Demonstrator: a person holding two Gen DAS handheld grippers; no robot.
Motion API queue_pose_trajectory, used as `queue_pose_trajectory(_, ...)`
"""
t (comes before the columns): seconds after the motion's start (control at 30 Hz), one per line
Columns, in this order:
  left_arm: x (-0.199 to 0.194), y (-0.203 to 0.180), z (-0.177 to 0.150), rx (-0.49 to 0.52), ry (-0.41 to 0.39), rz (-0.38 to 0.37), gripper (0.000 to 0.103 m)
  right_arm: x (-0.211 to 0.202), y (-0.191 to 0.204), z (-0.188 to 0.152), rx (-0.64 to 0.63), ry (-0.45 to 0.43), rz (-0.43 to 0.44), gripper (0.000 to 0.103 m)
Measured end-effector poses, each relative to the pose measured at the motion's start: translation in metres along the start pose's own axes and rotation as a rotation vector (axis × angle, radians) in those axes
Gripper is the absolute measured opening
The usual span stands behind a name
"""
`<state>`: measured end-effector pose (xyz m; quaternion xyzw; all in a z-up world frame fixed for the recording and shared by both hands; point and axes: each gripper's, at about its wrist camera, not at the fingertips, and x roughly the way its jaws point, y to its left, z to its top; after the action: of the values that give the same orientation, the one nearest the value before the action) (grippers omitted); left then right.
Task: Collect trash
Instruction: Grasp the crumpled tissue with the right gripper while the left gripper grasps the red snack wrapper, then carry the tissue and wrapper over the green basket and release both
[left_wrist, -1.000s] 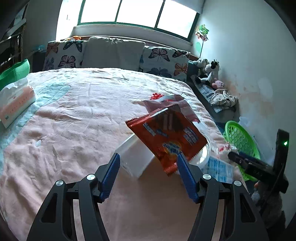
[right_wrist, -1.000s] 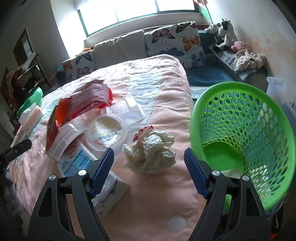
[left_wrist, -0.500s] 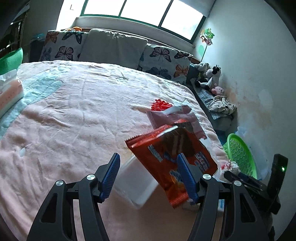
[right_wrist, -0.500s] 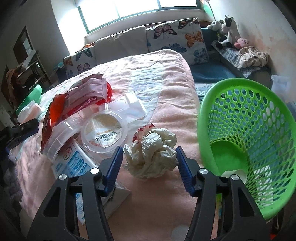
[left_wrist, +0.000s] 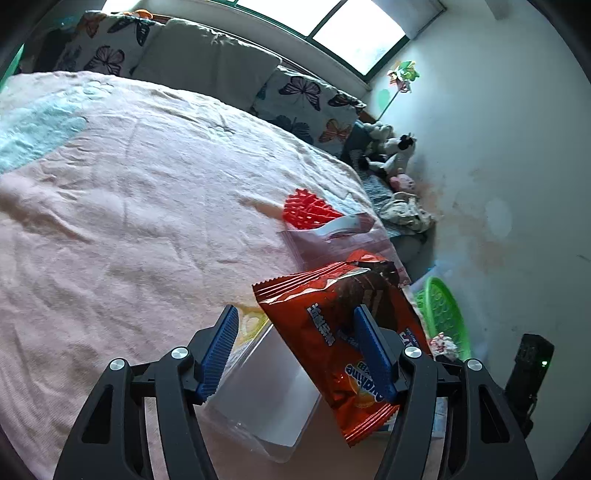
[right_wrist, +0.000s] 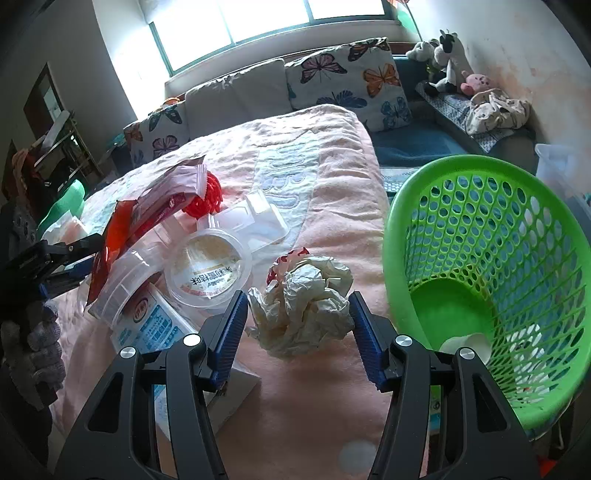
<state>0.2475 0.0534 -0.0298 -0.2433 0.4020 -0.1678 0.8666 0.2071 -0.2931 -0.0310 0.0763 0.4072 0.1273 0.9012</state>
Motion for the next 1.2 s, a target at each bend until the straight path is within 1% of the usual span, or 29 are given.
queue_pose_trajectory(0.1, 0.002, 0.005, 0.001, -0.018, 0.003, -0.064, 0.062, 0.000, 0.002, 0.000, -0.004, -0.002, 0.000, 0.057)
queue_pose_trajectory(0.2, 0.004, 0.011, 0.002, -0.030, 0.016, -0.112, 0.062, -0.001, 0.003, 0.000, -0.005, -0.005, -0.001, 0.057)
queue_pose_trajectory(0.33, 0.008, 0.012, 0.001, -0.025, 0.022, -0.149, 0.062, 0.000, 0.005, 0.000, -0.002, -0.007, -0.003, 0.057)
queue_pose_trajectory(0.47, 0.005, 0.009, 0.002, -0.010, 0.000, -0.205, 0.061, -0.001, 0.006, 0.000, -0.001, -0.007, -0.006, 0.057)
queue_pose_trajectory(0.5, 0.004, 0.008, 0.002, -0.001, -0.005, -0.208, 0.059, -0.001, 0.006, 0.000, 0.000, -0.008, -0.006, 0.057)
queue_pose_trajectory(0.53, 0.003, 0.005, 0.002, 0.013, -0.010, -0.205, 0.053, -0.001, 0.006, 0.000, 0.001, -0.008, -0.007, 0.057)
queue_pose_trajectory(0.6, 0.002, 0.004, 0.002, 0.018, -0.014, -0.198, 0.047, -0.001, 0.006, -0.001, 0.004, -0.008, -0.006, 0.057)
queue_pose_trajectory(0.63, 0.001, 0.004, 0.003, 0.013, -0.017, -0.208, 0.040, -0.002, 0.007, -0.001, 0.005, -0.010, -0.006, 0.057)
queue_pose_trajectory(0.7, -0.003, 0.004, 0.002, 0.004, -0.031, -0.206, 0.037, -0.004, 0.008, -0.001, 0.007, -0.014, -0.006, 0.057)
queue_pose_trajectory(0.77, -0.009, 0.001, 0.001, 0.016, -0.055, -0.196, 0.033, -0.006, 0.008, -0.002, 0.010, -0.019, -0.004, 0.057)
queue_pose_trajectory(0.83, -0.017, -0.006, -0.001, 0.038, -0.077, -0.183, 0.024, -0.010, 0.008, -0.003, 0.011, -0.025, -0.005, 0.057)
queue_pose_trajectory(1.03, -0.045, -0.034, -0.010, 0.113, -0.137, -0.160, 0.010, -0.026, 0.008, -0.005, 0.014, -0.055, -0.006, 0.057)
queue_pose_trajectory(1.2, -0.069, -0.059, -0.013, 0.177, -0.178, -0.152, 0.006, -0.042, 0.002, -0.005, 0.022, -0.081, -0.010, 0.057)
